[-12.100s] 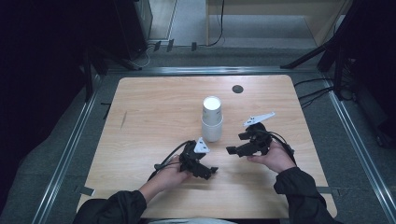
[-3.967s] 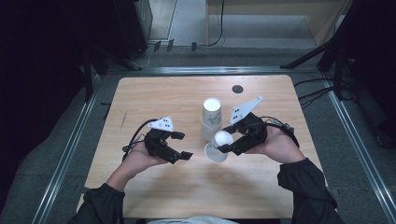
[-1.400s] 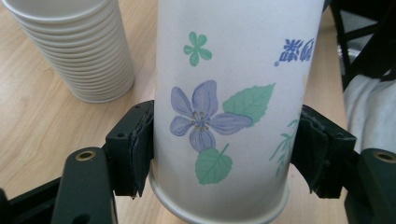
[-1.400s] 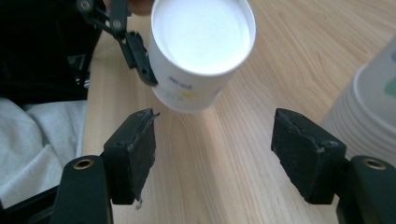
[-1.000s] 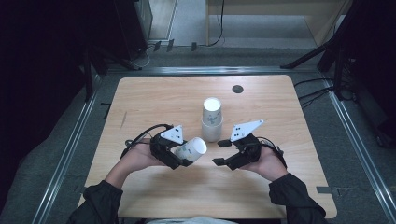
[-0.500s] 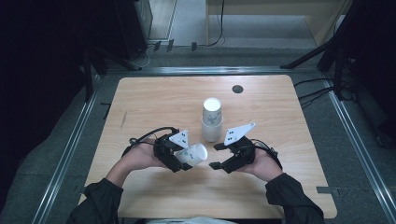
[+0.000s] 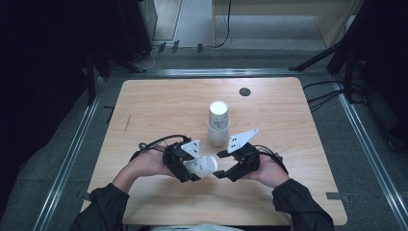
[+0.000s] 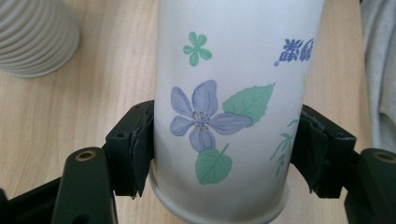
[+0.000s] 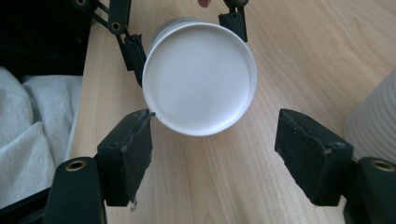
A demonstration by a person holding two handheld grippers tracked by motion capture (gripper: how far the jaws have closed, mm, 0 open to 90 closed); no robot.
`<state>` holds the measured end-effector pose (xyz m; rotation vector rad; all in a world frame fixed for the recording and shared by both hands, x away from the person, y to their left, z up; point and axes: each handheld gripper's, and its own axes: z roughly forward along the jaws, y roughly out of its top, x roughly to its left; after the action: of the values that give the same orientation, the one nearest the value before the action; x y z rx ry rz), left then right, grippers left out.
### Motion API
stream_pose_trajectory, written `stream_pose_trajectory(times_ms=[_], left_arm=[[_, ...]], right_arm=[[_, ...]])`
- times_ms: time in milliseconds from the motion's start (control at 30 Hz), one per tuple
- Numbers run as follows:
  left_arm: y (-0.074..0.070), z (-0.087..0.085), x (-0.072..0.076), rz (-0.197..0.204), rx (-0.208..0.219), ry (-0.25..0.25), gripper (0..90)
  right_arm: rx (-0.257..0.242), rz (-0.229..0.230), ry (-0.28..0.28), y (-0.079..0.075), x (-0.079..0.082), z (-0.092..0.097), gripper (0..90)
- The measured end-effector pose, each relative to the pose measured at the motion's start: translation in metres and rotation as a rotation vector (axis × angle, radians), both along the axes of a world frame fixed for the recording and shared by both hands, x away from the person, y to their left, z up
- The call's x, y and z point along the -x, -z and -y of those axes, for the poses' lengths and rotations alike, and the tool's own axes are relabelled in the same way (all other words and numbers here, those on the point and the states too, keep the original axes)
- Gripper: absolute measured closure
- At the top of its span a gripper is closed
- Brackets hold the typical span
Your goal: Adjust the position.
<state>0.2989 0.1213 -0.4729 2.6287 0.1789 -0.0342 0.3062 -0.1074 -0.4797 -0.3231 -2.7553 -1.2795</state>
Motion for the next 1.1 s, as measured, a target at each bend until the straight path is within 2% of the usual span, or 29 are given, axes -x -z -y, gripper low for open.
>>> stream_pose_trajectory(times_ms=[233,467,567,633,800,900,1100], left_arm=[[0.002,0.010,0.004,-0.016,-0.011,0.046,29.2],[0.003,0.012,0.006,-0.020,-0.016,0.057,29.1],[0.003,0.013,0.006,-0.025,-0.015,0.066,28.8],[0.002,0.013,0.007,-0.035,-0.010,0.071,28.7],[0.001,0.009,0.006,-0.026,0.027,0.058,25.8],[0.002,0.009,0.004,-0.024,0.033,0.032,13.6],[-0.003,0.005,0.002,-0.004,0.077,-0.011,9.7]], right_arm=[[-0.004,0.007,-0.058,0.001,0.005,-0.008,25.8],[0.018,0.034,-0.094,0.003,0.011,-0.018,25.5],[0.030,0.035,-0.109,0.004,0.012,-0.021,27.8],[0.040,0.043,-0.120,0.003,0.013,-0.021,34.0],[0.040,0.046,-0.114,0.000,0.013,-0.020,34.8],[0.028,0.038,-0.100,-0.003,0.011,-0.017,34.9],[-0.005,0.028,-0.073,-0.010,0.006,-0.007,34.9]])
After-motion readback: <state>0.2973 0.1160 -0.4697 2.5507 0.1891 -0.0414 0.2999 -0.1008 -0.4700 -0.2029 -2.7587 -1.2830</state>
